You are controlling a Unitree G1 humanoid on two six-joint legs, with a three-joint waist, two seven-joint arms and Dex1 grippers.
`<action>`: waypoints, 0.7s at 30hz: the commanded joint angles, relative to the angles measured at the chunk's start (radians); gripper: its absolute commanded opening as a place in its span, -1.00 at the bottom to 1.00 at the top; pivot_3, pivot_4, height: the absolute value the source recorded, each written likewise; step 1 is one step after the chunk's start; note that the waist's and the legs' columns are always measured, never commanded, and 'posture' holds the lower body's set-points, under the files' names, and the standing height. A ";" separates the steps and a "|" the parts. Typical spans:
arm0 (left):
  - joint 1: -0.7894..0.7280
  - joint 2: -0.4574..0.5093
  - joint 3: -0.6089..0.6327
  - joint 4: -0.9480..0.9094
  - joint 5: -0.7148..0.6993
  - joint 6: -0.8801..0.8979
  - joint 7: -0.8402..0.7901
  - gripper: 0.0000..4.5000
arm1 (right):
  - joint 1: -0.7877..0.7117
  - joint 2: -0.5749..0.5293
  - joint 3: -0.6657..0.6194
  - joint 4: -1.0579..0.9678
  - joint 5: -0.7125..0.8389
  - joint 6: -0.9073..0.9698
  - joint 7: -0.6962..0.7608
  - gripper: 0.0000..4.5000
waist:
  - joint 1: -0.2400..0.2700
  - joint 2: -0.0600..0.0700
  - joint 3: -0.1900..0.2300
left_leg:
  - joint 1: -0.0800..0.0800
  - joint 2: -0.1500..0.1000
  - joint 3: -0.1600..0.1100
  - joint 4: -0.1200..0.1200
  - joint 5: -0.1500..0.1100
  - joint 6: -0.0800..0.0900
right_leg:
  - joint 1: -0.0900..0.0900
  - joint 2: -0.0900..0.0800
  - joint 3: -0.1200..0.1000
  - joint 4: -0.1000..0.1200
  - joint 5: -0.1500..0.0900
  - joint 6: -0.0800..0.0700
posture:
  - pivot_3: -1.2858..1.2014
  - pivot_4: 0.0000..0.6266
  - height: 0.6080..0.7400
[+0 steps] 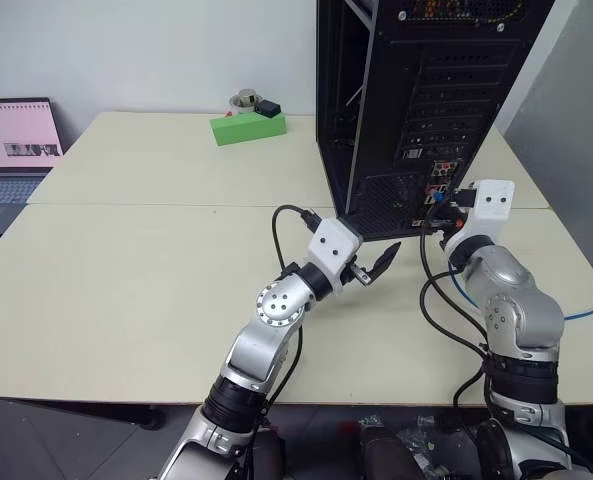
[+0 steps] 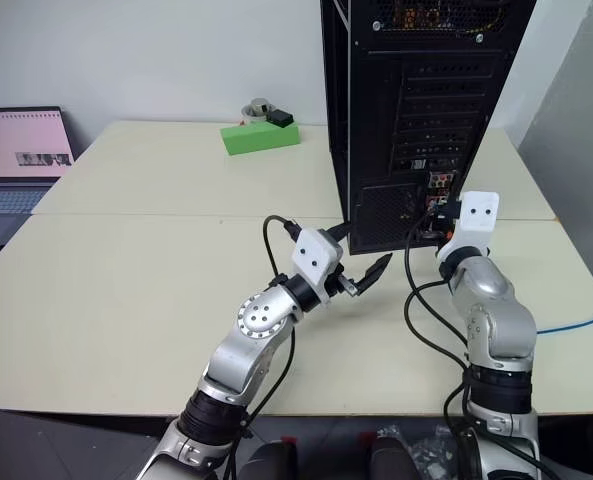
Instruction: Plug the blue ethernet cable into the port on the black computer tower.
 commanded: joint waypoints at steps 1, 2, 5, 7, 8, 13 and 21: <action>0.004 -0.001 -0.004 -0.037 0.007 -0.029 -0.002 0.88 | -0.035 -0.001 -0.004 -0.062 0.019 -0.008 0.007 -1.00 | 0.000 0.000 0.000 | 0.000 0.000 0.000 0.000 0.000 0.000 | 0.000 0.000 0.000 0.000 0.000 0.000 | 0.03 -0.52 1.00; 0.004 0.000 -0.004 -0.036 0.007 -0.029 -0.003 0.88 | -0.036 0.001 -0.006 -0.061 0.020 -0.007 0.006 -1.00 | 0.000 0.000 0.000 | 0.000 0.000 0.000 0.000 0.000 0.000 | 0.000 0.000 0.000 0.000 0.000 0.000 | 0.03 -0.52 1.00; 0.005 0.000 -0.005 -0.039 0.008 -0.029 -0.004 0.88 | -0.039 0.010 -0.015 -0.060 0.023 -0.004 -0.003 -1.00 | 0.000 0.000 0.000 | 0.000 0.000 0.000 0.000 0.000 0.000 | 0.000 0.000 0.000 0.000 0.000 0.000 | 0.03 -0.52 1.00; 0.005 0.000 -0.005 -0.038 0.009 -0.030 -0.005 0.88 | -0.042 0.019 -0.023 -0.060 0.029 0.006 -0.012 -1.00 | 0.000 0.000 0.000 | 0.000 0.000 0.000 0.000 0.000 0.000 | 0.000 0.000 0.000 0.000 0.000 0.000 | 0.03 -0.52 1.00; 0.005 0.001 -0.005 -0.038 0.010 -0.030 -0.005 0.88 | -0.044 0.025 -0.027 -0.060 0.032 0.012 -0.019 -1.00 | 0.000 0.000 0.000 | 0.000 0.000 0.000 0.000 0.000 0.000 | 0.000 0.000 0.000 0.000 0.000 0.000 | 0.03 -0.52 1.00; 0.005 0.001 -0.005 -0.037 0.011 -0.030 -0.006 0.88 | -0.058 0.067 -0.051 -0.058 0.047 0.041 -0.064 -1.00 | 0.000 0.000 0.000 | 0.000 0.000 0.000 0.000 0.000 0.000 | 0.000 0.000 0.000 0.000 0.000 0.000 | 0.03 -0.52 1.00; 0.003 -0.001 -0.006 -0.038 0.009 -0.027 -0.007 0.88 | -0.078 0.126 -0.065 -0.045 0.066 0.050 -0.111 -1.00 | -0.001 0.000 0.000 | 0.000 0.000 0.000 0.000 0.000 0.000 | 0.000 0.000 0.000 0.000 0.000 0.000 | 0.03 -0.52 1.00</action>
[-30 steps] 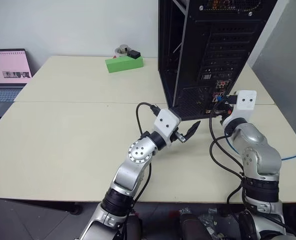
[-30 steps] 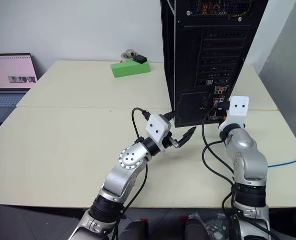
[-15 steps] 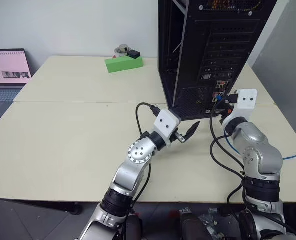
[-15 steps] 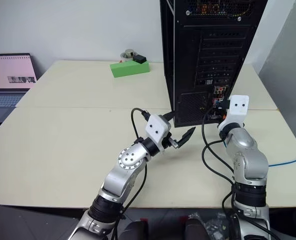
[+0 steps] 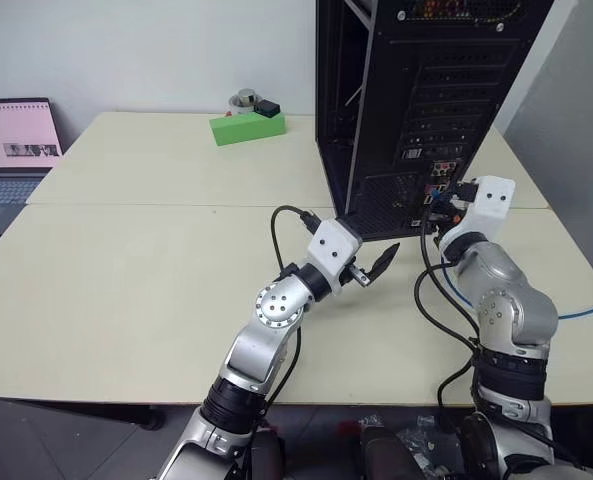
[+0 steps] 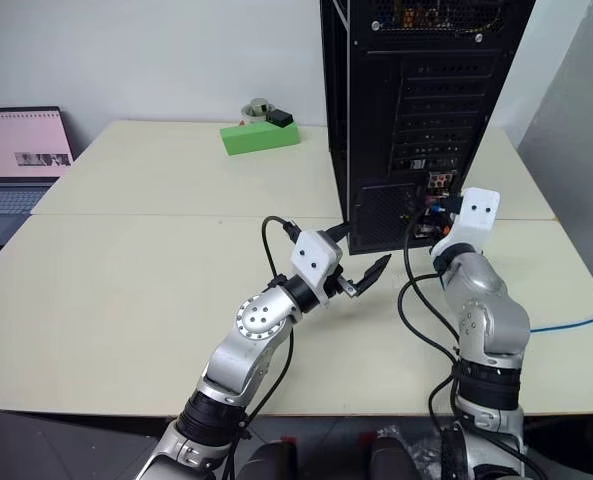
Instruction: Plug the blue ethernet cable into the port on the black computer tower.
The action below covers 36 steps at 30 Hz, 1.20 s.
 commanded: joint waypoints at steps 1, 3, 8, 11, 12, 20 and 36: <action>-0.002 -0.005 -0.004 -0.039 -0.002 -0.013 -0.006 0.88 | -0.036 0.012 0.002 -0.032 0.018 -0.010 -0.011 -1.00 | 0.000 0.000 0.000 | 0.000 0.000 0.000 0.000 0.000 0.000 | 0.000 0.000 0.000 0.000 0.000 0.000 | 0.03 -0.52 1.00; -0.002 -0.004 -0.004 -0.041 -0.002 -0.012 -0.007 0.88 | -0.039 0.015 0.006 -0.025 0.017 -0.014 -0.010 -1.00 | -0.001 0.000 0.000 | 0.000 0.000 0.000 0.000 0.000 0.000 | 0.000 0.000 0.000 0.000 0.000 0.000 | 0.03 -0.52 1.00; -0.002 -0.005 -0.005 -0.041 -0.001 -0.012 -0.007 0.88 | -0.053 0.009 0.024 0.011 0.002 -0.038 0.001 -1.00 | -0.006 0.000 0.000 | 0.000 0.000 0.000 0.000 0.000 0.000 | 0.000 0.000 0.000 0.000 0.000 0.000 | 0.03 -0.52 1.00; -0.001 -0.004 -0.006 -0.043 -0.001 -0.012 -0.007 0.88 | -0.066 0.007 0.037 0.039 -0.006 -0.055 0.008 -1.00 | -0.011 0.000 0.000 | 0.000 0.000 0.000 0.000 0.000 0.000 | 0.000 0.000 0.000 0.000 0.000 0.000 | 0.03 -0.52 1.00; 0.000 -0.004 -0.006 -0.046 -0.001 -0.011 -0.007 0.88 | -0.070 0.008 0.041 0.048 -0.008 -0.060 0.009 -1.00 | -0.012 0.000 0.000 | 0.000 0.000 0.000 0.000 0.000 0.000 | 0.000 0.000 0.000 0.000 0.000 0.000 | 0.03 -0.52 1.00; -0.001 -0.001 -0.005 -0.048 0.001 -0.011 -0.006 0.88 | -0.089 0.006 0.063 0.095 -0.019 -0.095 0.019 -1.00 | -0.023 0.000 0.000 | 0.000 0.000 0.000 0.000 0.000 0.000 | 0.000 0.000 0.000 0.000 0.000 0.000 | 0.03 -0.52 1.00; -0.010 -0.012 0.021 -0.049 -0.031 -0.024 -0.003 0.93 | 0.023 -0.117 0.083 -0.009 -0.001 -0.055 0.138 0.07 | -0.013 0.000 0.000 | -0.001 0.000 0.001 0.000 0.000 0.000 | -0.001 0.000 0.001 -0.001 0.000 0.000 | 0.03 -0.52 1.00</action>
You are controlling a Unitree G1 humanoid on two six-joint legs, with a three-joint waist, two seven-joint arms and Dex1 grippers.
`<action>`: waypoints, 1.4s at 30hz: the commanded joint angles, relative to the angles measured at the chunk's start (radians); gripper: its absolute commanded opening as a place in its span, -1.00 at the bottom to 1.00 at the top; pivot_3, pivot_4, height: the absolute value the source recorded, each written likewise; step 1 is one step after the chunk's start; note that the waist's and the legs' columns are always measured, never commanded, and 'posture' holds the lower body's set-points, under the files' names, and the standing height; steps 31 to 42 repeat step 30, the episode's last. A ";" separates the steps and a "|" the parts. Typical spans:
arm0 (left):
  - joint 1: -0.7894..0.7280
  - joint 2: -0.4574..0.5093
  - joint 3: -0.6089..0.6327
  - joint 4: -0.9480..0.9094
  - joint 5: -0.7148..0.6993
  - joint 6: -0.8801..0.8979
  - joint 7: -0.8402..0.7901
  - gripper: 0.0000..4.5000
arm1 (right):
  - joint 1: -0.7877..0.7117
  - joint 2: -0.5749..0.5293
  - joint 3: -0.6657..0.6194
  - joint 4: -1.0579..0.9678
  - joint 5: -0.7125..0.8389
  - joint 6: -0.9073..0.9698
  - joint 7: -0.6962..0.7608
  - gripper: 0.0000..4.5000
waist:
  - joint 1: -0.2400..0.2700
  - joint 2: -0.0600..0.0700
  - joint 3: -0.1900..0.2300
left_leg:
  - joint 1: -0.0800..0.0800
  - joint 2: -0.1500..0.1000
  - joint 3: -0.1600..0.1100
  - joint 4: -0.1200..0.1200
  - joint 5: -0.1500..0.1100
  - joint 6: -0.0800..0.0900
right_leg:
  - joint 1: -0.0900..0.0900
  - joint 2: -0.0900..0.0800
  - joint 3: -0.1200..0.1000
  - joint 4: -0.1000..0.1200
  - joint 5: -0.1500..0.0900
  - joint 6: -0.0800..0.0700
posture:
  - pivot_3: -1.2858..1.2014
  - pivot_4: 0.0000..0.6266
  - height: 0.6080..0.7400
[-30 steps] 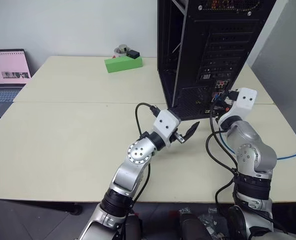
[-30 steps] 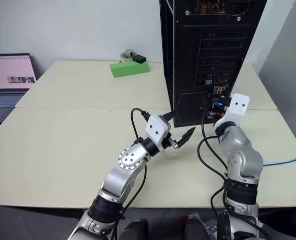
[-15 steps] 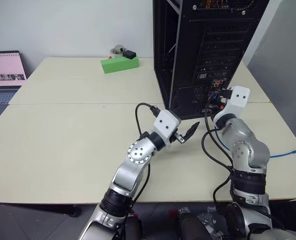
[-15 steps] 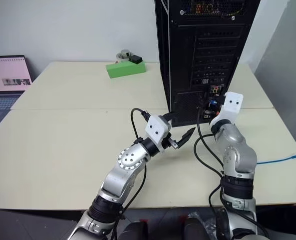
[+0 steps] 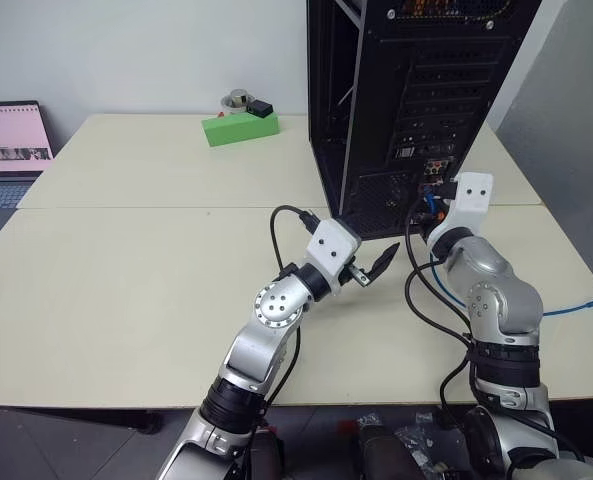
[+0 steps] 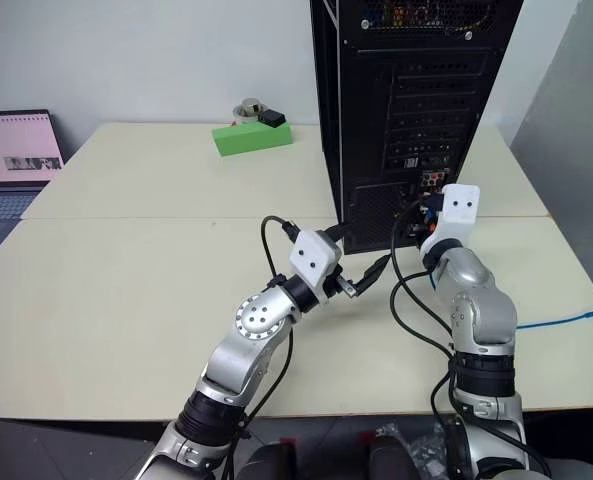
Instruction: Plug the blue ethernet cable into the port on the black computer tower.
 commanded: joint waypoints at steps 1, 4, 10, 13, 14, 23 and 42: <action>-0.011 -0.010 0.019 -0.046 -0.018 -0.022 -0.002 0.93 | 0.027 -0.040 -0.022 -0.095 0.031 0.022 0.044 0.14 | 0.002 0.000 0.000 | 0.000 0.000 0.000 0.000 0.000 0.000 | 0.000 0.000 0.000 0.000 0.000 0.000 | 0.03 -0.52 1.00; -0.014 -0.013 0.026 -0.039 -0.023 -0.028 -0.004 0.93 | 0.049 -0.078 -0.026 -0.133 0.042 0.030 0.073 0.44 | 0.003 0.000 0.000 | 0.000 0.000 0.000 0.000 0.000 0.000 | 0.000 0.000 0.000 0.000 0.000 0.000 | 0.03 -0.52 1.00; -0.028 -0.021 0.055 -0.051 -0.079 -0.040 -0.028 0.93 | 0.107 -0.171 -0.024 -0.217 0.076 0.002 0.198 0.99 | 0.006 0.000 0.000 | 0.000 0.000 0.000 0.000 0.000 0.000 | 0.000 0.000 0.000 0.000 0.000 0.000 | 0.03 -0.52 1.00; -0.025 -0.014 0.071 -0.084 -0.117 -0.024 -0.050 0.93 | 0.141 -0.203 -0.024 -0.255 0.089 -0.005 0.233 0.99 | 0.007 0.000 0.000 | 0.000 0.000 0.000 0.000 0.000 0.000 | 0.000 0.000 0.000 -0.001 0.000 0.000 | 0.03 -0.52 1.00; -0.021 -0.004 0.079 -0.096 -0.124 -0.006 -0.053 0.93 | 0.150 -0.211 -0.027 -0.263 0.093 -0.012 0.245 0.99 | 0.007 0.000 0.000 | 0.000 0.000 0.000 0.000 0.000 0.000 | 0.000 0.000 0.000 -0.001 0.000 0.000 | 0.03 -0.52 1.00; 0.075 0.197 0.239 -0.148 -0.182 0.129 -0.100 0.93 | 0.258 -0.289 -0.055 -0.290 0.108 -0.191 0.402 0.99 | 0.004 0.000 0.000 | 0.000 0.000 0.000 0.000 0.000 0.000 | 0.000 0.000 -0.001 -0.001 0.000 0.000 | 0.03 -0.52 1.00; 0.153 0.417 0.365 -0.184 -0.284 0.200 -0.252 0.93 | 0.268 -0.402 -0.124 -0.130 0.132 -0.323 0.569 0.99 | 0.011 0.000 0.001 | 0.000 0.000 0.000 0.000 0.000 0.000 | 0.001 0.000 -0.001 -0.001 0.000 0.000 | 0.03 -0.52 1.00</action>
